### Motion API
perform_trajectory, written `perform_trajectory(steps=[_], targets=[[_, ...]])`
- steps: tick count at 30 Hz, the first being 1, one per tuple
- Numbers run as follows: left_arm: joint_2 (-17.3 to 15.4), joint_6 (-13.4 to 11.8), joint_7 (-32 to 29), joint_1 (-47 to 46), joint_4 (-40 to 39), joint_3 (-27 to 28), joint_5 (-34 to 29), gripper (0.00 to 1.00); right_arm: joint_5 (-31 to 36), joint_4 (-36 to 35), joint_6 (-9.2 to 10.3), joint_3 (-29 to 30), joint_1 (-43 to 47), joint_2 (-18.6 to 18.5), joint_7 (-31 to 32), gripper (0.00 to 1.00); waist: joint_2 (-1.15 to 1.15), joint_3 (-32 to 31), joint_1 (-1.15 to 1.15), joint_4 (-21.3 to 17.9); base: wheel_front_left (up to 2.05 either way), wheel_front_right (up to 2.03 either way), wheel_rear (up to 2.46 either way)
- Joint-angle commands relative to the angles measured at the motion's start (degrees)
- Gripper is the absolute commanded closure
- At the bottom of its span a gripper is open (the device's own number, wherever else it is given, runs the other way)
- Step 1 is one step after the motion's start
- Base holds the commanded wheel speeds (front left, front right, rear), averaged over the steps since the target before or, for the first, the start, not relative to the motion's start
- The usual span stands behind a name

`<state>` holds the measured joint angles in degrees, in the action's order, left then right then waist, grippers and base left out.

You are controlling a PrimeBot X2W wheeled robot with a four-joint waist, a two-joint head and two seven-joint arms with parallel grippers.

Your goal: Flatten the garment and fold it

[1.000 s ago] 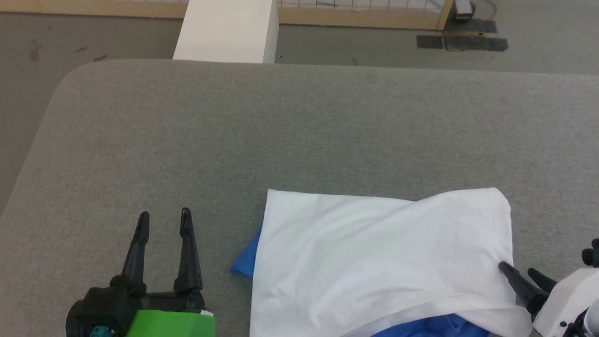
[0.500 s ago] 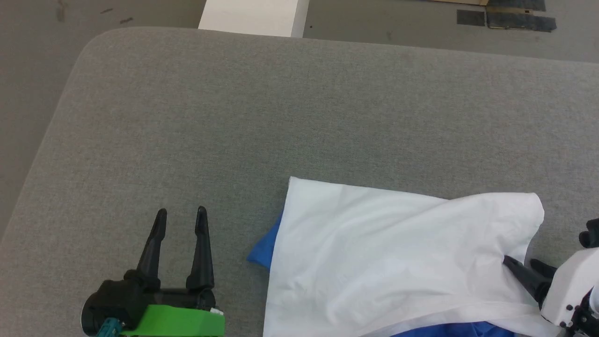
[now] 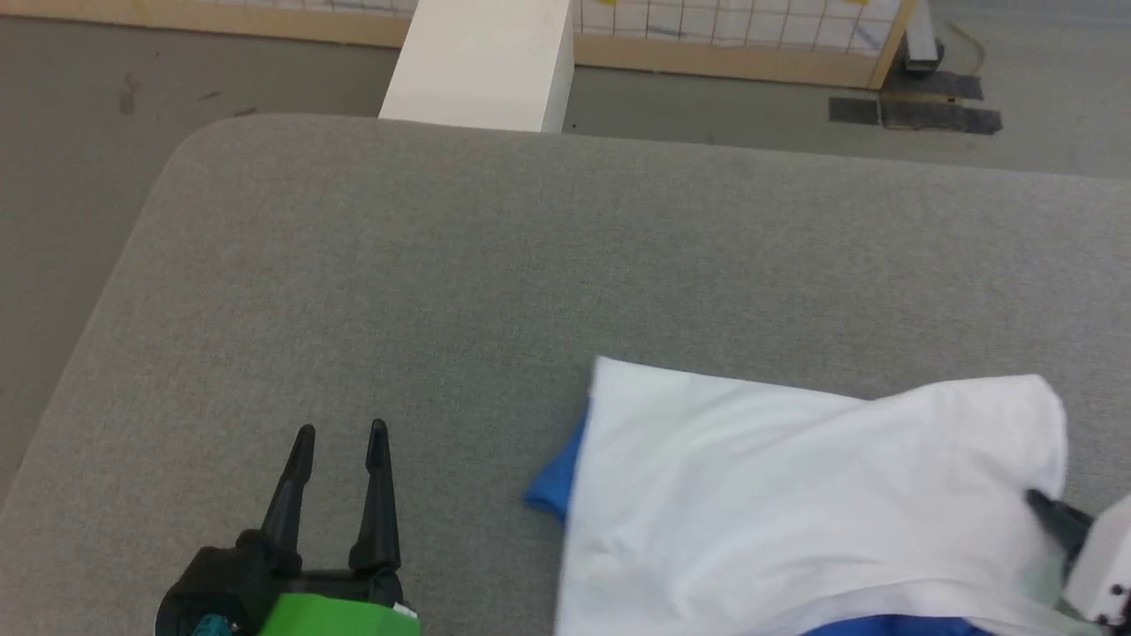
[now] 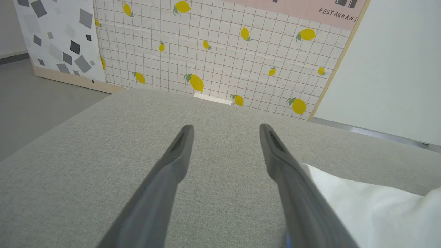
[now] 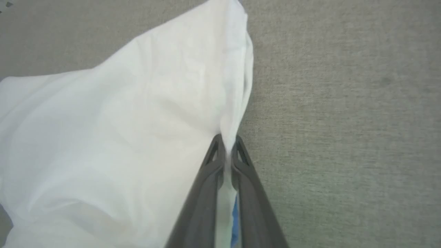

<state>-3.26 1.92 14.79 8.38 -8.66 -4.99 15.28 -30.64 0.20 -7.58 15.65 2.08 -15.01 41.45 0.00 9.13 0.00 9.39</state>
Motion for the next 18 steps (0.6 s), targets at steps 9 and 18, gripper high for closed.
perform_trajectory(steps=[9,18], targets=[[0.35,0.47,0.2,2.02,0.67,0.58,0.05,0.0,5.2,1.57,0.09,9.47,0.47,-4.92,-1.54,1.0,0.0,-3.51,0.0,-2.77,0.0,0.0,0.0],[0.36,0.56,0.2,2.86,1.46,0.44,-0.66,0.0,4.15,-0.18,0.09,5.23,-1.26,-3.61,-0.63,1.0,0.0,-4.97,0.0,-2.85,0.0,0.0,0.0]])
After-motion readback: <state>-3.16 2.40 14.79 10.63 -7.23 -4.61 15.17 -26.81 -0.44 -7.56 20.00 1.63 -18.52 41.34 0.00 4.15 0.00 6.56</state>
